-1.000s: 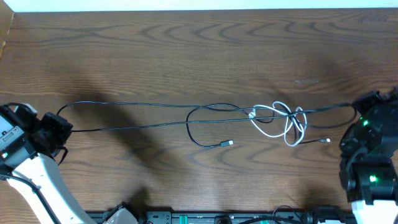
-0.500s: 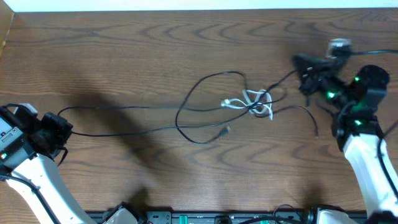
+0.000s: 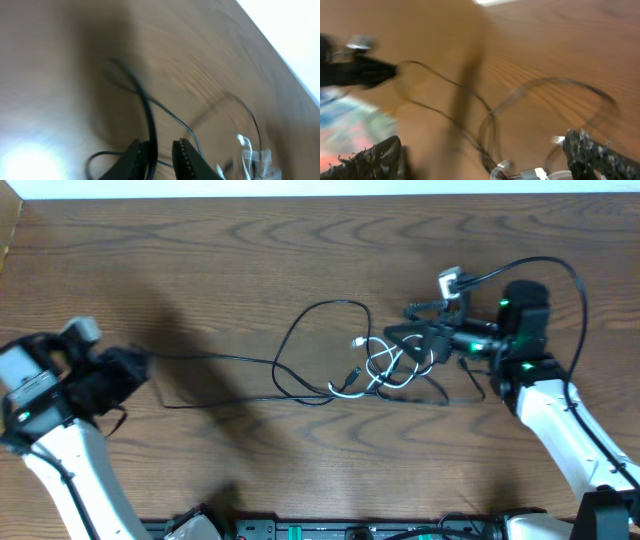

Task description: Untangle cables

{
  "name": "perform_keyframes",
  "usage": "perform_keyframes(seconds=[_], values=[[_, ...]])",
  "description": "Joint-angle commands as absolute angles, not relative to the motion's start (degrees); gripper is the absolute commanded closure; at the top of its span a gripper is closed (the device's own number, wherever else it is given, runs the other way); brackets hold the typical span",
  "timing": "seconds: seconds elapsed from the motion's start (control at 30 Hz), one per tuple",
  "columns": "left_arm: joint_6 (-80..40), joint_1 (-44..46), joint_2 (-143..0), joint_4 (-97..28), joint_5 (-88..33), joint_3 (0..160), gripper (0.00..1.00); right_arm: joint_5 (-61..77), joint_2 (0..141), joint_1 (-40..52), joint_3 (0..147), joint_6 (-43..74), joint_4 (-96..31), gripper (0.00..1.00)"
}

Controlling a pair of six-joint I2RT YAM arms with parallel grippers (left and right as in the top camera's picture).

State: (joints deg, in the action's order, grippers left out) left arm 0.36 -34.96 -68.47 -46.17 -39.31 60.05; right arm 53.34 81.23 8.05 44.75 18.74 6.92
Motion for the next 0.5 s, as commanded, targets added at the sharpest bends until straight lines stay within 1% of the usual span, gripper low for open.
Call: perform_keyframes(seconds=[0.0,0.07,0.13,0.17,0.23,0.27,0.37,0.47], values=[[12.8,-27.1,-68.5,-47.0,-49.1,59.8,0.76,29.5,81.6,11.2,45.2,17.6,3.4,0.01],[17.0,-21.3,-68.5,-48.2,-48.8,59.8,0.75,21.8,81.6,12.9,45.2,17.5,0.3,0.01],[20.4,-15.7,-68.5,-49.6,-47.3,59.8,0.62,15.0,81.6,14.5,45.2,18.7,-3.2,0.01],[21.1,-13.0,-68.5,-50.2,-45.6,59.8,0.58,13.0,81.6,15.0,45.2,19.8,-4.6,0.01],[21.1,-8.1,-68.5,-50.5,-41.4,59.8,0.45,8.8,81.6,16.0,45.2,23.8,-8.0,0.01],[21.1,-5.9,-68.5,-50.6,-39.4,59.8,0.42,7.5,81.6,16.4,45.2,25.9,-9.6,0.01],[21.1,0.1,-68.5,-50.5,-34.1,59.8,0.36,6.1,81.6,17.8,45.2,31.7,-14.4,0.01],[21.2,2.6,-68.5,-50.5,-31.7,59.8,0.35,6.1,81.7,19.4,45.2,35.3,-16.8,0.01]])
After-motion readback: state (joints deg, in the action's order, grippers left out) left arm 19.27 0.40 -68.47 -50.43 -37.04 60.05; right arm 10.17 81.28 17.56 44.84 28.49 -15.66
